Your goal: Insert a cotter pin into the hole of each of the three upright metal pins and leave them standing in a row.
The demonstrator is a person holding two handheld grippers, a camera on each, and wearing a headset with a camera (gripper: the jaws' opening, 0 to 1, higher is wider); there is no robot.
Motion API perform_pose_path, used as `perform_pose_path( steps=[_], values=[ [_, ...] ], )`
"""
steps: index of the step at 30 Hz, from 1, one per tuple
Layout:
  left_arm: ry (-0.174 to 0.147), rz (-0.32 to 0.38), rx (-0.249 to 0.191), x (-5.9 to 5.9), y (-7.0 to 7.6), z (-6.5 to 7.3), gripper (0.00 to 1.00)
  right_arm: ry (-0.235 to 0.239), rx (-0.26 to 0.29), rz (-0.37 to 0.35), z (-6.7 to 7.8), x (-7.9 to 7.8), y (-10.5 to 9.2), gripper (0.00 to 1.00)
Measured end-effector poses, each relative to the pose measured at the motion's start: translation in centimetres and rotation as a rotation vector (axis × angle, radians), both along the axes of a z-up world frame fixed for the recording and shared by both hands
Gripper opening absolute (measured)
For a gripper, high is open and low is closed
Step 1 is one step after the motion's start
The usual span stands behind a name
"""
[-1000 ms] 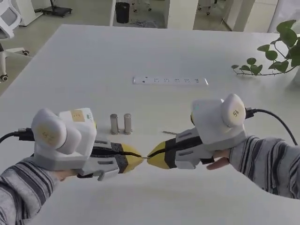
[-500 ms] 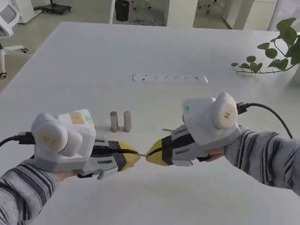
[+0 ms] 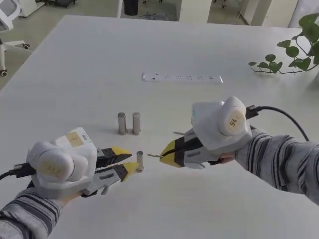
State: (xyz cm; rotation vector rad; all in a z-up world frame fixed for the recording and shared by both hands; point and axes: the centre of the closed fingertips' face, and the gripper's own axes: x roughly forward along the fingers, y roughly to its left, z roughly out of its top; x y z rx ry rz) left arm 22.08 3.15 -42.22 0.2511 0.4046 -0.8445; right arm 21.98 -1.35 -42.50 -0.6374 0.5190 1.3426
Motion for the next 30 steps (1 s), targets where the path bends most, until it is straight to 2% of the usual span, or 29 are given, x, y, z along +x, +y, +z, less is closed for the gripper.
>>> perform_pose_path(
  steps=[3,9,14,23,27,30],
  values=[
    [-0.001,0.061,-0.01,0.7,0.3,-0.6,0.13,-0.006,-0.014,-0.02,-0.4,0.6,0.0,0.0],
    [0.024,0.098,-0.003,1.3,0.0,-2.2,0.13,-0.009,-0.028,-0.038,-1.1,1.1,0.1,0.0],
    [0.037,0.121,0.042,1.6,-0.1,-3.5,0.14,-0.009,-0.035,-0.048,-1.5,1.5,0.2,0.0],
    [0.039,0.151,0.047,2.6,-0.8,-4.0,0.13,0.009,-0.046,-0.058,-2.1,1.7,0.1,0.0],
    [0.049,0.142,0.043,2.6,-1.2,-4.1,0.12,0.009,-0.045,-0.061,-2.2,1.7,0.2,0.0],
    [0.057,0.14,0.057,2.7,-1.3,-4.4,0.11,0.011,-0.047,-0.061,-2.3,1.7,0.3,0.0]
  ],
)
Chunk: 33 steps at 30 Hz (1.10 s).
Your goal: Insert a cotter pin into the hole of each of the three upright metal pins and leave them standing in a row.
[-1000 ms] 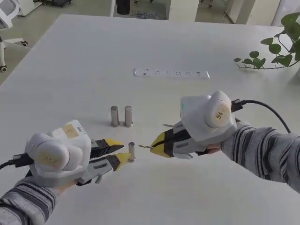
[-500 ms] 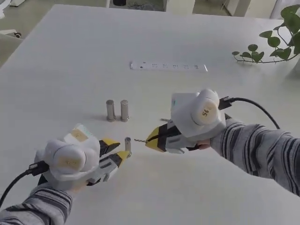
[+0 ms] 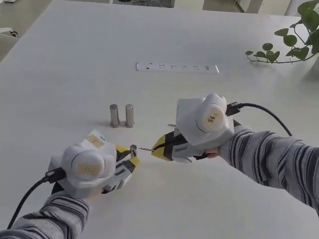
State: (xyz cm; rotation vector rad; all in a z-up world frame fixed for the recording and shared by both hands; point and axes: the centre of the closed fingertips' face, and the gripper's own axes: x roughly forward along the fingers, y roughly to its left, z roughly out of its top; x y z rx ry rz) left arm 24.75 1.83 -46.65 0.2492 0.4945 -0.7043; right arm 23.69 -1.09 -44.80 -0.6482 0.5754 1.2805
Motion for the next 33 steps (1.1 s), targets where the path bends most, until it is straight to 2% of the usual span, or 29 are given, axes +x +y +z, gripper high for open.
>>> perform_pose_path(
  steps=[11,18,20,33],
  values=[
    [0.002,0.012,0.022,0.2,-0.1,-0.5,0.07,0.003,-0.001,0.009,-0.1,-0.2,0.4,0.0],
    [0.005,0.02,0.012,0.1,-0.2,-0.6,0.06,0.005,-0.009,0.013,-0.3,-0.4,0.5,0.0],
    [0.017,0.037,-0.005,0.1,-0.1,-0.6,0.06,0.0,-0.008,0.014,-0.2,-0.3,0.7,0.0],
    [0.012,0.079,-0.031,0.2,-0.2,-0.5,0.05,-0.032,-0.025,0.035,-0.2,0.1,1.6,0.0]
  ],
)
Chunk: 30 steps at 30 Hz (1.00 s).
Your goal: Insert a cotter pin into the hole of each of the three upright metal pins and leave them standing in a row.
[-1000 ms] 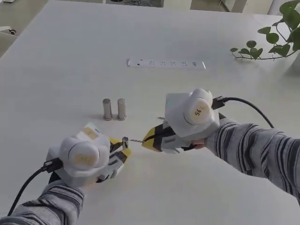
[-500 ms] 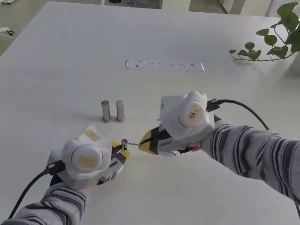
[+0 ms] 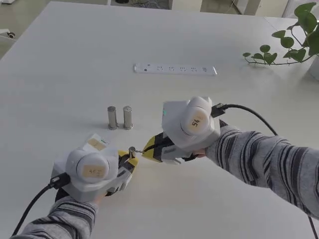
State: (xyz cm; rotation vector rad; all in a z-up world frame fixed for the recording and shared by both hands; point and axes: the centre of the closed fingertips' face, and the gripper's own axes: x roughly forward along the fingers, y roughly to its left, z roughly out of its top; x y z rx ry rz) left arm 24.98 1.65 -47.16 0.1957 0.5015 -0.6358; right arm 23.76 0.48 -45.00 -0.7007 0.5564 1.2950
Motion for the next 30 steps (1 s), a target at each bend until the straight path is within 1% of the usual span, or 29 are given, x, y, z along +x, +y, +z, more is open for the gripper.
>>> perform_pose_path(
  steps=[3,5,7,9,10,12,14,16,17,21,25,30],
  values=[
    [0.0,0.01,-0.007,0.1,0.0,0.0,0.05,0.001,0.002,0.0,0.0,0.1,0.3,0.0],
    [-0.004,0.012,-0.003,0.1,0.0,0.0,0.05,-0.007,-0.003,0.012,-0.1,0.0,0.5,0.0],
    [-0.005,0.015,-0.002,0.1,0.0,0.0,0.05,-0.025,-0.011,0.02,-0.2,0.1,0.7,0.0],
    [-0.006,0.02,-0.003,0.1,0.0,0.0,0.05,-0.025,-0.013,0.026,-0.2,0.1,0.9,0.0],
    [-0.006,0.022,-0.004,0.1,0.0,0.0,0.05,-0.025,-0.012,0.025,-0.2,0.2,0.9,0.0],
    [-0.006,0.022,-0.003,0.1,0.0,0.0,0.05,-0.018,0.009,0.029,0.0,0.1,1.2,0.0],
    [-0.007,0.025,-0.004,0.1,-0.1,0.0,0.05,-0.025,0.002,0.035,-0.2,0.0,1.1,0.0],
    [-0.006,0.03,-0.004,0.2,-0.1,0.0,0.05,-0.024,0.005,0.028,-0.2,-0.1,1.1,0.05],
    [-0.008,0.032,-0.004,0.2,0.0,0.0,0.05,-0.04,0.004,0.029,-0.2,0.0,1.0,0.06],
    [-0.007,0.041,-0.01,0.2,0.0,0.0,0.05,-0.04,0.012,0.012,0.1,0.0,0.6,0.1],
    [-0.009,0.049,-0.011,0.2,0.0,0.0,0.05,-0.036,0.017,0.004,0.3,-0.1,0.2,0.04],
    [-0.009,0.055,-0.012,0.2,0.0,0.0,0.06,-0.042,0.02,-0.021,0.4,0.3,0.0,0.0]
  ],
)
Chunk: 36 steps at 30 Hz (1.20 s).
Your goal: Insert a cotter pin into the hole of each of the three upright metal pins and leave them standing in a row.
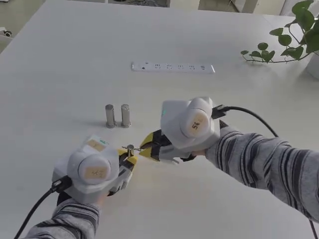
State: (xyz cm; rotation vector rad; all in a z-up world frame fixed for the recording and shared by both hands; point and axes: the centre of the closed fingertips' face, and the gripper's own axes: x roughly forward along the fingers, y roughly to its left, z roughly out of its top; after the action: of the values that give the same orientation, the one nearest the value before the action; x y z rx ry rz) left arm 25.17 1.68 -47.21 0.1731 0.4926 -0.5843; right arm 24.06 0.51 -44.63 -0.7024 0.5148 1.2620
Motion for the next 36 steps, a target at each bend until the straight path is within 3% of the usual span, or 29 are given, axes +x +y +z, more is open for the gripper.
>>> perform_pose_path(
  steps=[10,27,32,36],
  values=[
    [0.0,0.014,0.003,0.1,-0.1,-0.1,0.06,0.031,0.031,-0.038,0.2,0.2,0.3,0.0],
    [-0.004,0.037,0.004,0.2,-0.2,0.0,0.05,0.026,0.038,-0.048,0.3,0.3,0.6,0.0],
    [-0.005,0.043,0.004,0.2,-0.2,-0.1,0.05,0.059,0.088,-0.116,0.6,0.7,0.2,0.08],
    [-0.008,0.068,0.012,0.4,0.2,0.0,0.05,0.131,0.175,-0.222,1.2,1.1,-0.6,0.12]
  ],
)
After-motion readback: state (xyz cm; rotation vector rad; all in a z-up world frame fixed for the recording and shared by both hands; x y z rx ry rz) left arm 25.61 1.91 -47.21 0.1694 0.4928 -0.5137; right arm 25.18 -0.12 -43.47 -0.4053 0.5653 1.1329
